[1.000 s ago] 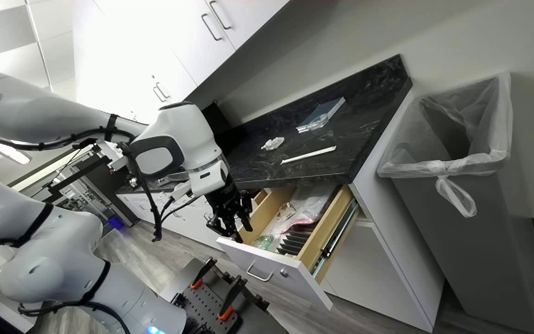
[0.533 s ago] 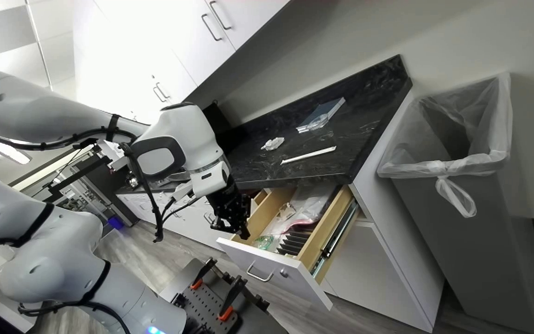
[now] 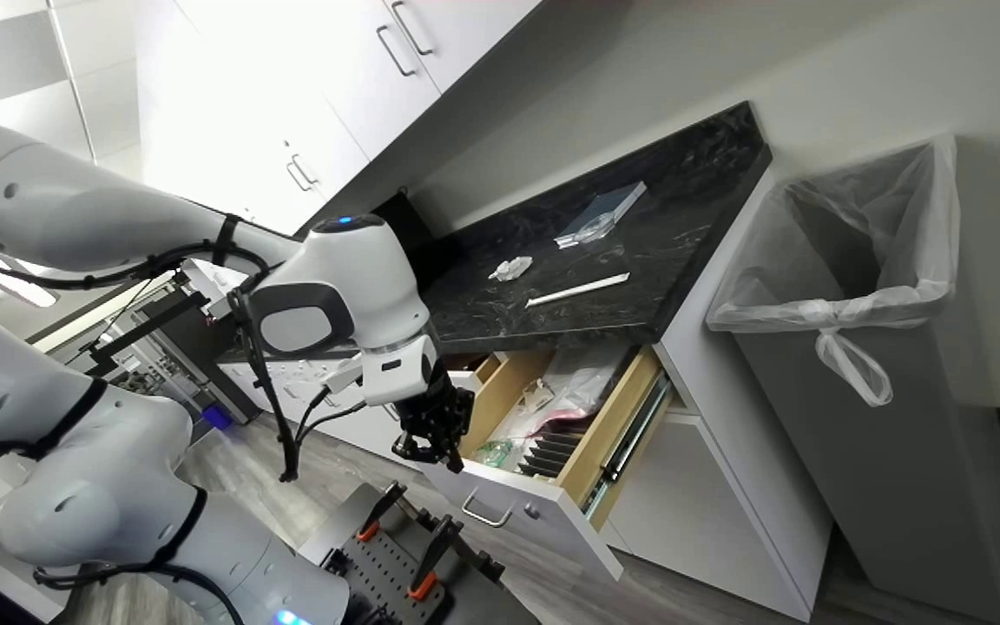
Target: Fully close the open drawer
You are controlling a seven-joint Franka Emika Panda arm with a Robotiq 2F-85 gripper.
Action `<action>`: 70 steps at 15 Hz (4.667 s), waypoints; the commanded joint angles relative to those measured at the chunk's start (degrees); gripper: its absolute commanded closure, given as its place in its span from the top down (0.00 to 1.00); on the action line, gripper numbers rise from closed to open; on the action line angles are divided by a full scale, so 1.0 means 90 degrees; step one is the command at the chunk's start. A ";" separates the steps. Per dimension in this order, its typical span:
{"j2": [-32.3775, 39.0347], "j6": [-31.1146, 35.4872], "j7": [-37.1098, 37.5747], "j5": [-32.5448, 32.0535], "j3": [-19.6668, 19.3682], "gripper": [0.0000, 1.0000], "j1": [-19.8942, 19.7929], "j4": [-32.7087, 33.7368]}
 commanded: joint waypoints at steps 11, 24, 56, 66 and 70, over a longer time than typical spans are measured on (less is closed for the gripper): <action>0.1891 0.2121 -0.1181 0.2484 -0.0298 0.00 0.0218 0.0015; 0.1766 0.3440 -0.8046 0.9635 0.1540 0.00 -0.0122 0.0413; 0.1132 0.4440 -0.9715 0.9997 0.1179 0.00 0.2042 -0.0649; 0.2336 0.4012 -0.8413 0.6727 0.0461 0.00 0.2214 -0.0016; 0.2345 0.3882 -0.8463 0.6035 -0.0258 0.00 0.2695 0.0042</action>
